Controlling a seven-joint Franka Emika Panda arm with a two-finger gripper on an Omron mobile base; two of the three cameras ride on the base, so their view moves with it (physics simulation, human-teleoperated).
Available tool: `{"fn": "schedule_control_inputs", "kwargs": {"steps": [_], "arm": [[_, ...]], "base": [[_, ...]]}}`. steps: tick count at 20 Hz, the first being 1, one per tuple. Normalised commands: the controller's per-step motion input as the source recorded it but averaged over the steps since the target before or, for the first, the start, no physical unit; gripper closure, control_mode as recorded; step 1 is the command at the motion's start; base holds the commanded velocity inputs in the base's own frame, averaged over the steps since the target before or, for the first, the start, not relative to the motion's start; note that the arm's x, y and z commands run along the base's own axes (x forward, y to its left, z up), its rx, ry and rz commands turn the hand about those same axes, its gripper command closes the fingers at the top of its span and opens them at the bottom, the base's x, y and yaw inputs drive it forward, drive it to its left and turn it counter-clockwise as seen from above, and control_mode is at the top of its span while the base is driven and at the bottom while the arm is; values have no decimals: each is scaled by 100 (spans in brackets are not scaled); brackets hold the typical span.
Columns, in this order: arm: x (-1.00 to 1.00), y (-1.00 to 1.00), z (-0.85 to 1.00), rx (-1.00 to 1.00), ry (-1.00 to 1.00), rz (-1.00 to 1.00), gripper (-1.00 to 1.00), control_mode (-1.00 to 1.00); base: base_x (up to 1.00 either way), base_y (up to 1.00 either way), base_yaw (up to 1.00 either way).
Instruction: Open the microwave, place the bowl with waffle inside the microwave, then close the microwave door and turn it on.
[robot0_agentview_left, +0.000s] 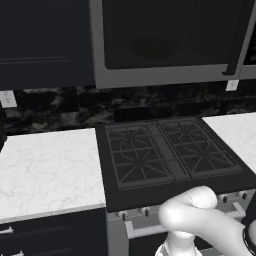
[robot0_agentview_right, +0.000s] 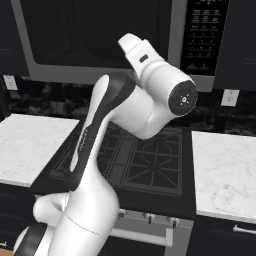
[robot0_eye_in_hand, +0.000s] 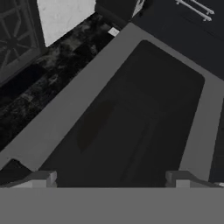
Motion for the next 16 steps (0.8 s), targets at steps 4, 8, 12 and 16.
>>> {"fn": "schedule_control_inputs", "kwargs": {"steps": [4, 8, 12, 16], "arm": [[-88, -100, -28, -15, 0, -13, -100, -100], [-21, -88, -36, -11, 0, -29, -100, -100], [4, -33, -36, 4, 0, -30, -100, -100], [17, 0, -39, 2, 0, -23, 100, -100]], "base": [[0, 0, 0], [0, 0, 0], [0, 0, 0], [0, 0, 0]]}}
